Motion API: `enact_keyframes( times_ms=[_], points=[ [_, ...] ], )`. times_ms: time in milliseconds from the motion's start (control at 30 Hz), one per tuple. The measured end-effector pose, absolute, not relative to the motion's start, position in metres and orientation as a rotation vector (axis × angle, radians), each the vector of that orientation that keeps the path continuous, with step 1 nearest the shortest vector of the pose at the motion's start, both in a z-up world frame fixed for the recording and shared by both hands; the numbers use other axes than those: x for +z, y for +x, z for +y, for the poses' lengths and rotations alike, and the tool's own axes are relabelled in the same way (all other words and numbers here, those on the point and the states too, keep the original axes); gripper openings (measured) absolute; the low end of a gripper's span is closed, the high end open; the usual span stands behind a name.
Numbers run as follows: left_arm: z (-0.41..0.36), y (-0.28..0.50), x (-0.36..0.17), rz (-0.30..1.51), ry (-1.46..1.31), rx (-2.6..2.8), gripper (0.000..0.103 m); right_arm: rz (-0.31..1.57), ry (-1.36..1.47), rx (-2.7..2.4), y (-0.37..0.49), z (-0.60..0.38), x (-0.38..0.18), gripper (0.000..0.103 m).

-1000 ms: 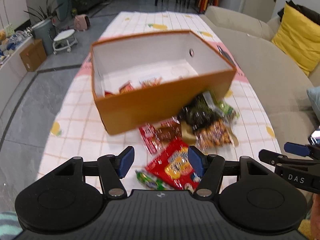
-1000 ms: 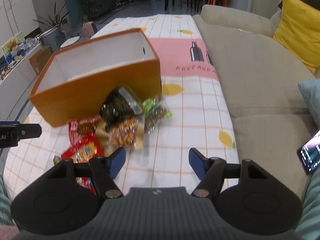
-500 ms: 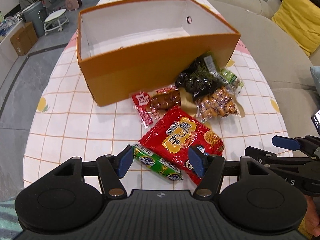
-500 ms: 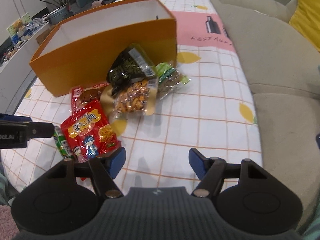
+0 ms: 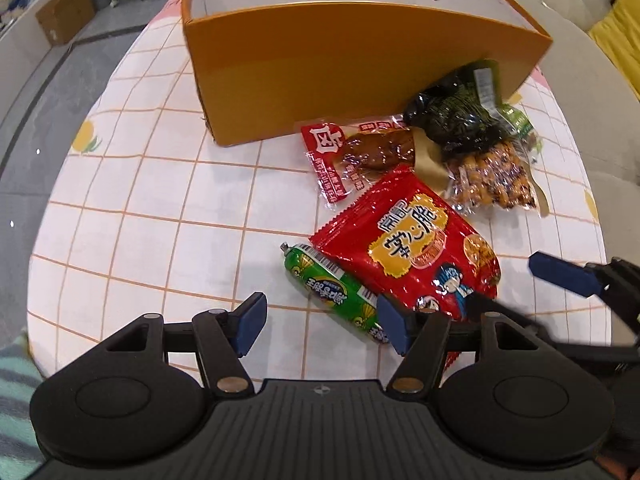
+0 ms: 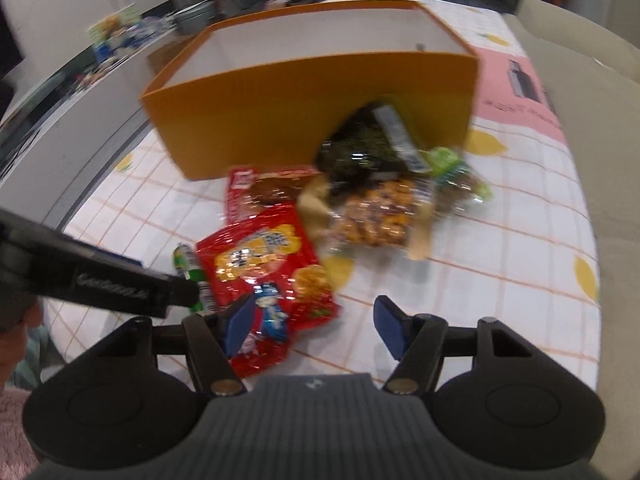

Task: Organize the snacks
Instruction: 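Grasp the green sausage with the left gripper while the right grasps the red spicy-snack bag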

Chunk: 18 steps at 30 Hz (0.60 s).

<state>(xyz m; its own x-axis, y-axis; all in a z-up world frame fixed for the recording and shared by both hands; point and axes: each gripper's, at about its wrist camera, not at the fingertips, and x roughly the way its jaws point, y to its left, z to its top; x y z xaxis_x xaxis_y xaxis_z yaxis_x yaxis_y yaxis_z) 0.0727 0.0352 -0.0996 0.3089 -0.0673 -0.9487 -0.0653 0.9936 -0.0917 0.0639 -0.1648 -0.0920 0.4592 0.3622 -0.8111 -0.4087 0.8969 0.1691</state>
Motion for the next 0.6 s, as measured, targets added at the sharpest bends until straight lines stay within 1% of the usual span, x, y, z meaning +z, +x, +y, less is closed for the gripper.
enact_keyframes(
  times_ms=[33, 233, 367, 400, 467, 533, 600],
  points=[
    [0.037, 0.074, -0.101, 1.258, -0.136, 0.002, 0.074, 0.982, -0.068, 0.488, 0.064, -0.161, -0.094, 0.069],
    [0.047, 0.080, -0.110, 1.271, -0.215, 0.017, 0.074, 0.987, -0.138, 0.543, 0.068, -0.144, -0.105, 0.078],
    [0.049, 0.081, -0.113, 1.282, -0.205, 0.025, 0.073, 1.004, -0.175, 0.561, 0.072, -0.134, -0.115, 0.081],
    [0.048, 0.081, -0.114, 1.291, -0.190, 0.030, 0.072, 1.002, -0.183, 0.569, 0.073, -0.131, -0.117, 0.082],
    [0.048, 0.081, -0.116, 1.310, -0.175, 0.036, 0.065, 0.998, -0.195, 0.575, 0.075, -0.127, -0.119, 0.082],
    [0.048, 0.081, -0.118, 1.323, -0.177, 0.037, 0.061, 0.991, -0.204, 0.572, 0.077, -0.123, -0.121, 0.082],
    [0.047, 0.081, -0.118, 1.320, -0.161, 0.035, 0.059, 0.992, -0.205, 0.575, 0.079, -0.122, -0.123, 0.081]
  ],
)
